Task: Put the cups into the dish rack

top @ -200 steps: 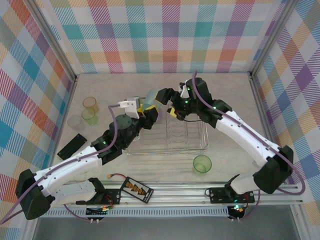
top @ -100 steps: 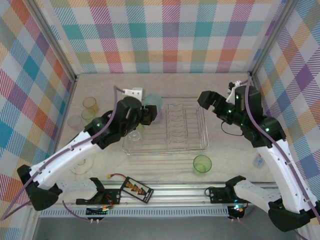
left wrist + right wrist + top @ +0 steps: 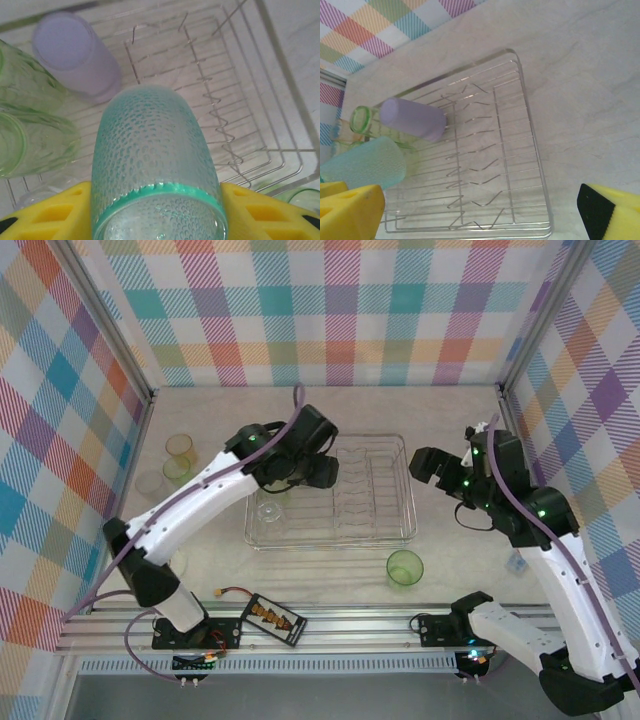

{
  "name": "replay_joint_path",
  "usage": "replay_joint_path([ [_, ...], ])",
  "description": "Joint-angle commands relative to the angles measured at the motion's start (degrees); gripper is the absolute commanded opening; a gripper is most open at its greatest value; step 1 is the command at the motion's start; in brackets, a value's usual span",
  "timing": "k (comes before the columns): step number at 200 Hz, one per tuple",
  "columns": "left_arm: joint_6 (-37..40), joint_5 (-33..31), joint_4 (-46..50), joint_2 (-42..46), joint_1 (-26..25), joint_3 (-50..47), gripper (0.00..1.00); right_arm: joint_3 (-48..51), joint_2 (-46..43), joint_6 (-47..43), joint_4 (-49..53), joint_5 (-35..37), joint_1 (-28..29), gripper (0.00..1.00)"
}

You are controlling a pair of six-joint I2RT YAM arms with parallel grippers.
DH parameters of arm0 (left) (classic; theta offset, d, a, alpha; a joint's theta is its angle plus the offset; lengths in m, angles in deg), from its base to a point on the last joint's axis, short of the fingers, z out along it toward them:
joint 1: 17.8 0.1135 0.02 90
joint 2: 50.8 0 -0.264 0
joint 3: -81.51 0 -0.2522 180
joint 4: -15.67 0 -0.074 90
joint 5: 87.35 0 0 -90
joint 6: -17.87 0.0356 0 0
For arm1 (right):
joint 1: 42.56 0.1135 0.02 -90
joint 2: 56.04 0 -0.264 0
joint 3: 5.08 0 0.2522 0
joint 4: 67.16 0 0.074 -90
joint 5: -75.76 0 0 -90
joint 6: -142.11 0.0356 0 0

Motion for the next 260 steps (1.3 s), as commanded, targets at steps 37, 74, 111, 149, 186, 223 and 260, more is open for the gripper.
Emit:
replay_joint_path([
  [37,1.85,6.02,8.32,-8.82,3.72,5.78,0.24,1.02,1.75,-2.77,1.99,-1.25,-0.46,0.99],
  [74,3.26,7.51,8.3,-10.17,6.92,5.12,0.24,2.71,1.85,-2.99,2.09,-2.22,-0.53,0.99],
  [111,5.24,11.16,10.03,-13.56,9.49,6.06,0.24,4.05,1.99,-2.46,1.57,-2.85,-0.55,0.99],
  [149,6.14,12.54,10.24,-16.58,9.99,7.38,0.25,4.98,2.33,-1.93,1.64,-3.23,-0.63,0.99],
  [186,6.18,12.1,8.65,-18.5,10.71,7.65,0.25,5.91,2.54,-1.31,1.67,-4.28,-0.63,0.99],
  [223,5.8,10.77,6.9,-19.9,11.15,7.3,0.25,6.67,1.87,-1.49,1.67,-4.42,-0.63,0.99],
  [260,5.94,10.37,6.47,-21.66,11.5,7.21,0.26,7.47,1.48,-2.83,1.58,-5.66,-0.6,0.99],
])
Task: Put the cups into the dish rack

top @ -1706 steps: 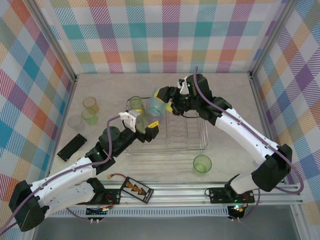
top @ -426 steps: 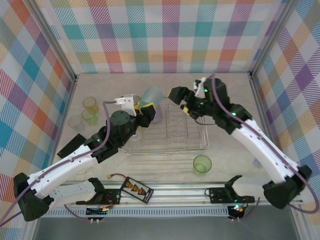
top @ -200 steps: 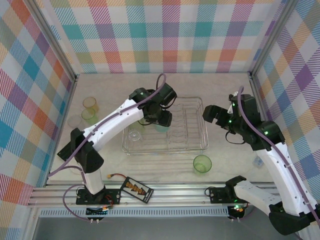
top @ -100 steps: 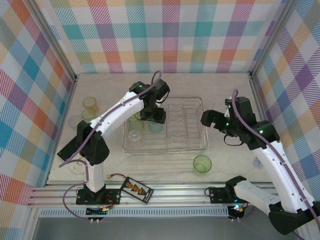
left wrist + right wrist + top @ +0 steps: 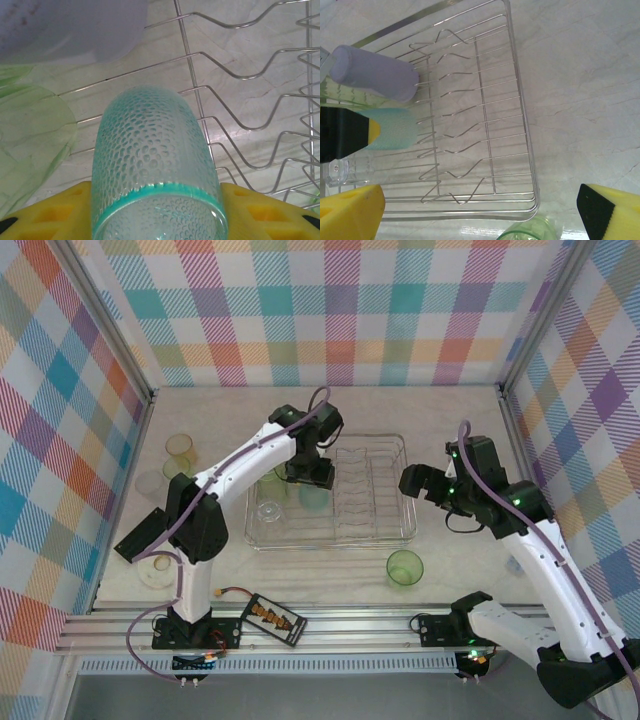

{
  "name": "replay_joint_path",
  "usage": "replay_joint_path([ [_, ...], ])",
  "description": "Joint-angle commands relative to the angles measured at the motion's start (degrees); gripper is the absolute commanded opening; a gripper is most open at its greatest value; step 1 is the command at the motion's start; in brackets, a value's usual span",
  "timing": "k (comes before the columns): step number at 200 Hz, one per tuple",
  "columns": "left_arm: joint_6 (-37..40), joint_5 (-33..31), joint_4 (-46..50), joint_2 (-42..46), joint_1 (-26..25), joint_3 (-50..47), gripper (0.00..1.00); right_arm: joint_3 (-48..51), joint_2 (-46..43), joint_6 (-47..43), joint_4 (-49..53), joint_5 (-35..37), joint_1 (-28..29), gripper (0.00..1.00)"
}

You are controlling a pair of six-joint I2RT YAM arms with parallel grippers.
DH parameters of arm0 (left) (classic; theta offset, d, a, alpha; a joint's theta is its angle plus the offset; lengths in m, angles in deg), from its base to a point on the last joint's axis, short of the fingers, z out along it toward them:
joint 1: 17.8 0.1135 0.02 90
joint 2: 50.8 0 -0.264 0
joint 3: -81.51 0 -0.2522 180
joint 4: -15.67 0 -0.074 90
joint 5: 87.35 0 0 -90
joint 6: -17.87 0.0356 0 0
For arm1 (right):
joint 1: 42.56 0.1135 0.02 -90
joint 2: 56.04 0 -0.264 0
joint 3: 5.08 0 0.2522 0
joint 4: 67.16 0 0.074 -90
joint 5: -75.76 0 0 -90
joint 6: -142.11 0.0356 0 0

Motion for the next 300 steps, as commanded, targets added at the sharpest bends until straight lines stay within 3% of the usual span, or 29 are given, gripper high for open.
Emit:
replay_joint_path([
  [1,0.72,-0.78,-0.25,-1.64,0.62,1.6,0.26,0.94,-0.79,-0.86,0.37,-1.37,-0.29,0.99],
  [108,1.49,-6.03,-4.75,-1.94,1.54,-1.08,0.32,1.85,0.2,-0.99,-0.24,-3.45,-0.35,0.99],
  [125,1.5,-6.33,-5.57,-2.14,1.67,-1.55,0.38,1.85,0.89,-1.03,-0.05,-4.08,-0.31,0.99],
  [141,1.43,-7.59,-6.06,-2.23,1.67,-1.92,0.51,2.11,0.96,-0.77,0.06,-4.1,-0.29,0.99],
  [200,1.42,-10.52,-7.16,-1.85,1.75,-3.48,0.67,1.85,0.89,-1.07,0.7,-4.1,-0.26,0.99],
  [213,1.5,-10.76,-7.36,-1.51,1.71,-3.76,0.74,1.67,0.96,-1.17,1.05,-4.27,-0.31,0.99],
  [219,1.62,-10.76,-7.33,-1.46,1.71,-3.85,0.82,1.67,1.04,-1.21,1.19,-4.35,-0.31,0.99],
  [300,0.34,-10.73,-11.57,4.47,1.67,-7.48,0.86,1.66,0.15,-1.26,5.58,-4.44,-0.31,1.0],
])
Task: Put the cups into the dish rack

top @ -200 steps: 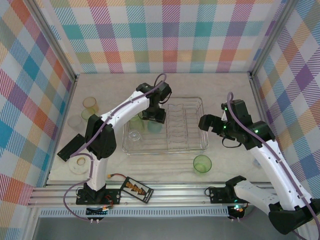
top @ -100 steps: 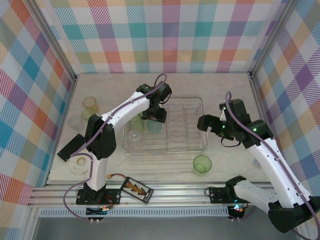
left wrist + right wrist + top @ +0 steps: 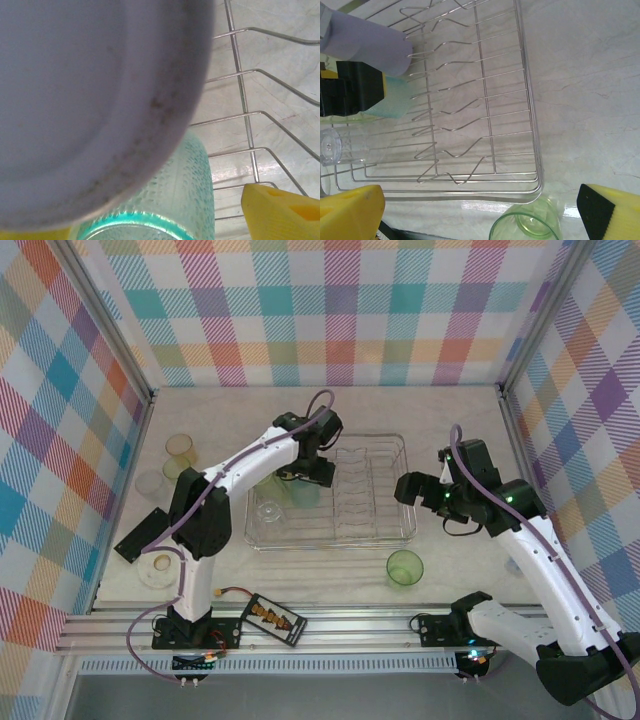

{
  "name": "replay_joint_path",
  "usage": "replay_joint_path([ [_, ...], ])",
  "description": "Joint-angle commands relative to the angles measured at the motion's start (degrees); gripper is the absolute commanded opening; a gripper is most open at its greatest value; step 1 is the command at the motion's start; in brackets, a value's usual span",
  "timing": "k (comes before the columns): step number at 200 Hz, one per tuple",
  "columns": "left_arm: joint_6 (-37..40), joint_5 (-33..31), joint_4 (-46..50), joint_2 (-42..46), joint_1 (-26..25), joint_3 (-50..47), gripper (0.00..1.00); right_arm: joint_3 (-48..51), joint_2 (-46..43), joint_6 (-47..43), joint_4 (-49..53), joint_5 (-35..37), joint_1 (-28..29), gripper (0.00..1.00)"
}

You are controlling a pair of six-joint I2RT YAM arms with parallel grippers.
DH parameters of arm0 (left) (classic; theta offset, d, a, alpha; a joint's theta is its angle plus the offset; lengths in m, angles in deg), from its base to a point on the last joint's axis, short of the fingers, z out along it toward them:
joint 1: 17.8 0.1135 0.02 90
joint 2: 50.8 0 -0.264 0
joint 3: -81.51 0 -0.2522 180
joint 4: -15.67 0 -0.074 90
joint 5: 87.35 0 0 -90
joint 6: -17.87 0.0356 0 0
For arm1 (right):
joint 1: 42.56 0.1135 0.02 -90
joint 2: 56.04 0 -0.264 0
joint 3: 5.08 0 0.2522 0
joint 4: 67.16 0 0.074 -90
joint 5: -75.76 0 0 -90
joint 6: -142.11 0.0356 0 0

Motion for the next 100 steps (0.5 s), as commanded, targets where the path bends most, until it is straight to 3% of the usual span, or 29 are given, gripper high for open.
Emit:
replay_joint_path([
  [1,-0.65,-0.76,-2.05,5.68,0.47,-1.83,0.86,-0.17,-0.91,-0.99,3.84,-0.69,-0.31,1.0],
  [11,-0.86,-0.34,-3.04,6.84,0.47,-2.41,0.88,-0.04,-1.42,-0.8,5.29,-0.69,-0.3,0.99],
  [15,-0.82,-0.24,-3.27,7.24,0.47,-2.53,0.96,0.04,-1.66,-0.68,5.95,-0.77,-0.31,0.98],
  [19,-0.95,-0.13,-3.58,7.6,0.47,-2.61,0.98,0.13,-1.93,-0.51,6.54,-0.86,-0.31,0.98],
  [100,-0.96,1.54,-7.46,11.39,0.32,-4.18,0.98,5.25,-4.67,3.15,16.49,-4.55,-0.31,0.9],
])
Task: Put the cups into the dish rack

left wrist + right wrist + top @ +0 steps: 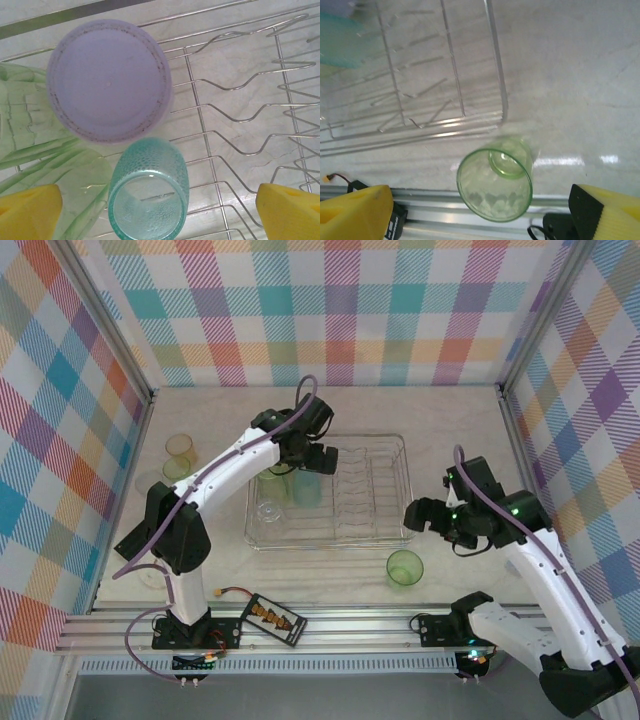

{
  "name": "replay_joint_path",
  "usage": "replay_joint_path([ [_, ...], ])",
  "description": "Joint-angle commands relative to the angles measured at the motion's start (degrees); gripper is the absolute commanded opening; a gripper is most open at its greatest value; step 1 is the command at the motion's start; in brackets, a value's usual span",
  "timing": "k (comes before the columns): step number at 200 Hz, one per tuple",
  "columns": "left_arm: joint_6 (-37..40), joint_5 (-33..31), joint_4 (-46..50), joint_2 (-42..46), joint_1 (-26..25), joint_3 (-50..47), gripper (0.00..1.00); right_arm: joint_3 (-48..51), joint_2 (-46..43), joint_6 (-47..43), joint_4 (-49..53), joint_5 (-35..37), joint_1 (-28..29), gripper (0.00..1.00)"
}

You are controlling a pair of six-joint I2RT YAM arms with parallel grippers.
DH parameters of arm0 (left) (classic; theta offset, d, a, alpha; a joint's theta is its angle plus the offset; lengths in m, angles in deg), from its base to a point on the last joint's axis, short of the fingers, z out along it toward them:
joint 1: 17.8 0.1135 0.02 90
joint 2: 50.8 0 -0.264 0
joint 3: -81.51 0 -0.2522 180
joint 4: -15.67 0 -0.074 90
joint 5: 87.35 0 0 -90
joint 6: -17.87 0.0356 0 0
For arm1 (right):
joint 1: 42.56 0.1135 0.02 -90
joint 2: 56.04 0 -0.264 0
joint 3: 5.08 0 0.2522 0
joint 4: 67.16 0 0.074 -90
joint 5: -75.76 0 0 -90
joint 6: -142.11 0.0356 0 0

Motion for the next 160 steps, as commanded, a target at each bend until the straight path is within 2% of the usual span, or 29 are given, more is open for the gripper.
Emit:
replay_joint_path([
  [1,-0.39,0.86,-1.89,2.38,0.28,-1.85,0.98,1.66,-0.65,2.04,4.49,-2.15,-0.31,0.9],
  [41,1.09,0.99,-12.82,11.95,-0.34,-8.56,0.97,4.91,-1.24,3.61,5.89,-2.96,-0.13,0.85],
  [77,5.95,-0.1,-30.16,25.55,-0.34,-21.29,0.99,8.01,-1.65,3.87,6.91,-2.58,0.6,0.79],
  [95,9.25,0.33,-35.71,30.14,0.0,-26.62,1.0,10.73,-2.66,5.05,6.38,-3.38,1.8,0.75],
  [119,10.5,-0.51,-37.86,33.92,1.01,-30.95,1.0,13.77,-4.08,7.2,5.42,-3.83,4.0,0.71],
  [133,8.85,-3.3,-36.61,35.35,1.34,-32.27,1.0,14.44,-4.12,7.77,5.26,-3.36,4.82,0.69],
  [160,6.69,-3.05,-27.97,35.56,2.81,-30.11,1.0,15.84,-3.01,7.88,2.87,-2.99,5.58,0.65],
])
